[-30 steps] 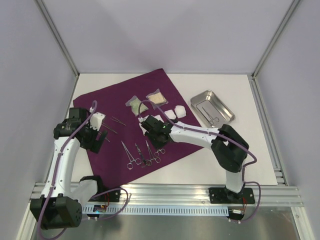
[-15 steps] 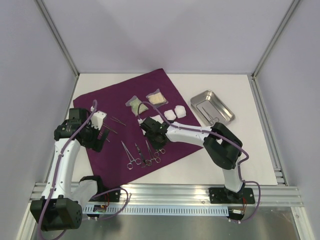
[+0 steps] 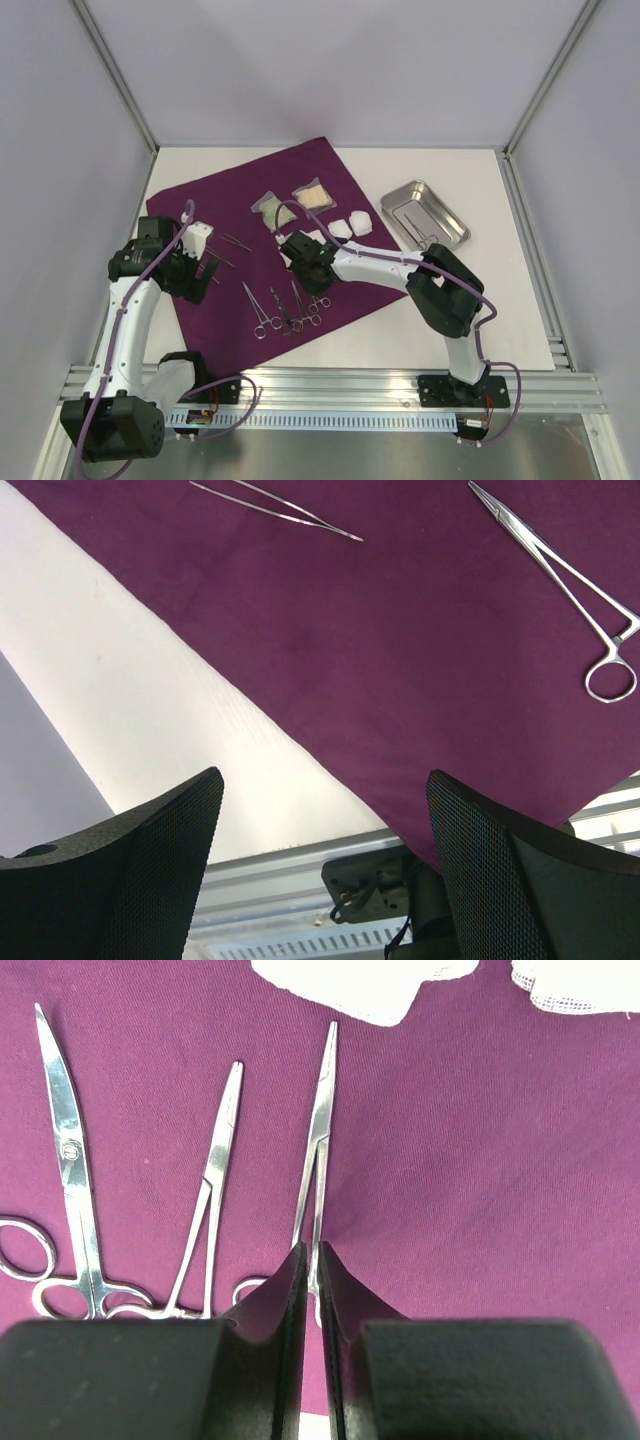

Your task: Prepare the surgical pack

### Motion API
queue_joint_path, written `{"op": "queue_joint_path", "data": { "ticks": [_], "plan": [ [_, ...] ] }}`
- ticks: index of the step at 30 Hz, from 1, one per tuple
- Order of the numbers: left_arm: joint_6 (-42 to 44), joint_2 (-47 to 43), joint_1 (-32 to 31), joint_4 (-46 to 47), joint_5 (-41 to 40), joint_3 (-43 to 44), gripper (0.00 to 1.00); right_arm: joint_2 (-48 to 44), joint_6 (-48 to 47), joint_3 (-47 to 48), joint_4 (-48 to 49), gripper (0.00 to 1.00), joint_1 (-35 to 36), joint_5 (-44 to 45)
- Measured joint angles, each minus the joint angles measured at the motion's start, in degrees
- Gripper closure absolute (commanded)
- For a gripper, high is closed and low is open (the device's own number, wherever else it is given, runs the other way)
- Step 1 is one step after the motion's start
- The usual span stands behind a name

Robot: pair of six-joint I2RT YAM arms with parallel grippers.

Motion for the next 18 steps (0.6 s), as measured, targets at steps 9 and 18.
{"op": "queue_joint_path", "data": {
  "ticks": [9, 18],
  "plan": [
    [0.0, 0.0, 0.0, 0.0, 0.0, 0.0, 0.08, 1.2, 0.0, 0.0, 0.1, 0.91, -0.3, 0.1],
    [0.1, 0.0, 0.0, 0.0, 0.0, 0.0, 0.08, 2.1, -0.3, 1.0, -0.8, 1.0, -0.3, 0.0]
  ]
}}
